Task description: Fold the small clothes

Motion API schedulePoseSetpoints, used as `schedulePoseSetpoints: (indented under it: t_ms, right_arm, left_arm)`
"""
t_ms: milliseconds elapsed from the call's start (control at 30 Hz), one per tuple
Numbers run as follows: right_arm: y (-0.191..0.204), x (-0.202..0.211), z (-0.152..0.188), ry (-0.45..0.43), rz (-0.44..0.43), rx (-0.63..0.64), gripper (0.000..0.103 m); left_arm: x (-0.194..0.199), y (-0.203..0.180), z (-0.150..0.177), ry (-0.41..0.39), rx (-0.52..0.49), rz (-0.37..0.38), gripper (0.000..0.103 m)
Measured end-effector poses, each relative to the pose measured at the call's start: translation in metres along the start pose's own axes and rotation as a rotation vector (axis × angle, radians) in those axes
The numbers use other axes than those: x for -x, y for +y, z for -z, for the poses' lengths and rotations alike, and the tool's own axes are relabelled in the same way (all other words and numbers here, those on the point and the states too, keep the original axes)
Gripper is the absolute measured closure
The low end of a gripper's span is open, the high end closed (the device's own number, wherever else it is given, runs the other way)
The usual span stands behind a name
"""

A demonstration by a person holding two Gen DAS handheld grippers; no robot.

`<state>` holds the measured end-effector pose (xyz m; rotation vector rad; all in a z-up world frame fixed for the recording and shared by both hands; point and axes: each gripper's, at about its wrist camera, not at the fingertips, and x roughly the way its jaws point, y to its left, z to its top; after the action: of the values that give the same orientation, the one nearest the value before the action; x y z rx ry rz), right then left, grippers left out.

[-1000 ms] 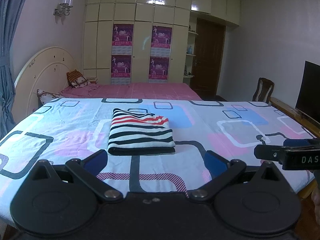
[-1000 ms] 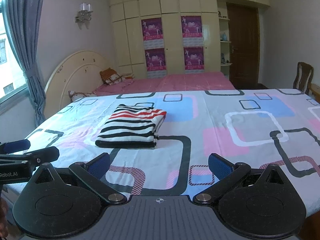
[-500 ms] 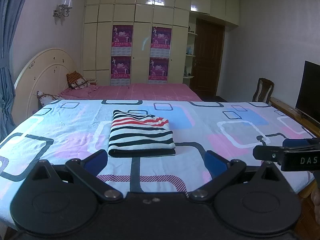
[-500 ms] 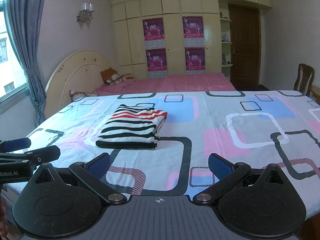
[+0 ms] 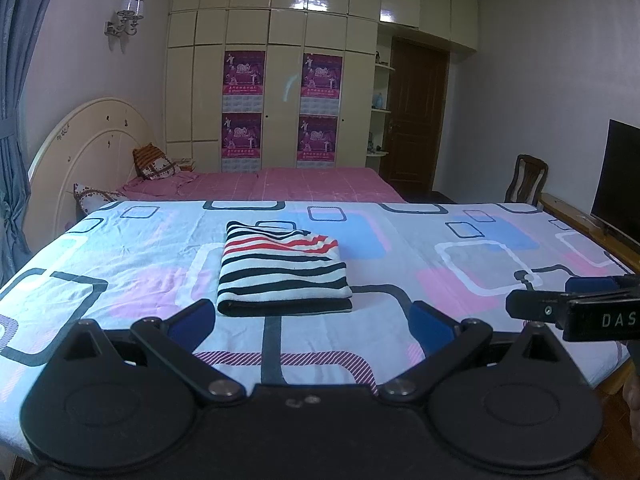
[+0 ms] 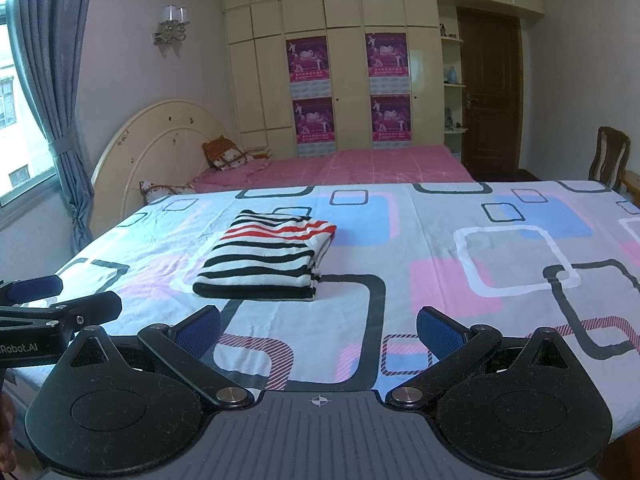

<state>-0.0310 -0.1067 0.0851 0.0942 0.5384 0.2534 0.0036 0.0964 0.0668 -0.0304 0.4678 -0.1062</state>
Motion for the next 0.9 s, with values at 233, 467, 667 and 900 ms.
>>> schedulePoseSetpoints:
  t_ms: [233,467,667,900]
  right_arm:
    - [-0.0001,-0.0021,-0.0013,0.001,-0.005,0.002,0.0]
    - [-0.0012,-0.0028,-0.0013,0.005,-0.006,0.002,0.0]
    - [-0.0043,-0.0032,-0.0015,0.007,-0.008,0.0,0.0]
    - [-0.0078,-0.0047,-0.0007,0.01,-0.013,-0.001,0.0]
  left_arm:
    - [-0.0007,-0.0017,-0.0015,-0.003,-0.003,-0.003,0.0]
    - [-0.0015,-0.0048,-0.0022,0.0,-0.007,-0.003,0.0]
    - [-0.0033,-0.007,-0.0023,-0.003,-0.001,-0.009,0.0]
    - [-0.0032,-0.0056,-0.0012,-0.013,0.002,-0.019,0.001]
